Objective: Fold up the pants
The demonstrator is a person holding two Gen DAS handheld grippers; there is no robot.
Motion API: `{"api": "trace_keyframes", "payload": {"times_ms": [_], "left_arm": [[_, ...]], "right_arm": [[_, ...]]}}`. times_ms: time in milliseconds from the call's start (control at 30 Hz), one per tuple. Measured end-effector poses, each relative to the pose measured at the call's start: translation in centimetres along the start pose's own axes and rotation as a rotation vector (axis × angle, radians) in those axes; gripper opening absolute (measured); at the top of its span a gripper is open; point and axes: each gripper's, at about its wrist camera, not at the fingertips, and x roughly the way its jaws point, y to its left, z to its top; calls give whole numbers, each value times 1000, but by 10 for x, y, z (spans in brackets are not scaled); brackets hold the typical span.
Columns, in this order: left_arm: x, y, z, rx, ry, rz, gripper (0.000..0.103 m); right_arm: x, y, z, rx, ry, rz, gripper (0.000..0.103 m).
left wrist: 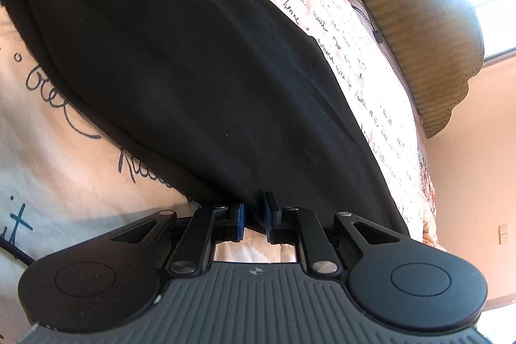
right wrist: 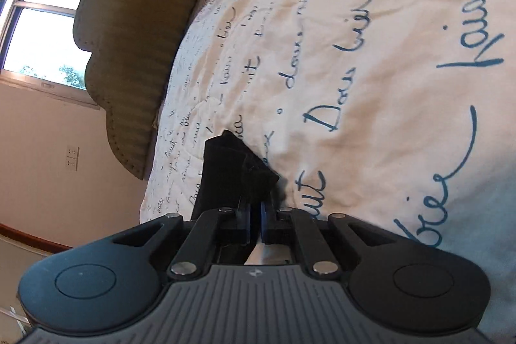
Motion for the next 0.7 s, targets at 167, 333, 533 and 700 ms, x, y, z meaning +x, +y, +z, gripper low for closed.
{"api": "trace_keyframes", "payload": {"times_ms": [167, 333, 533, 700], "left_arm": [[0, -1, 0, -7, -2, -5, 23], [2, -2, 1, 8, -1, -1, 23], [4, -12, 0, 47, -8, 17, 27], [1, -9, -4, 26, -15, 8, 27]], "right_arm": [[-3, -13, 18, 102, 69, 3, 17], [-32, 31, 43, -60, -84, -15, 74], [36, 83, 60, -352, 122, -122, 77], [75, 94, 65, -437, 270, -172, 30]]}}
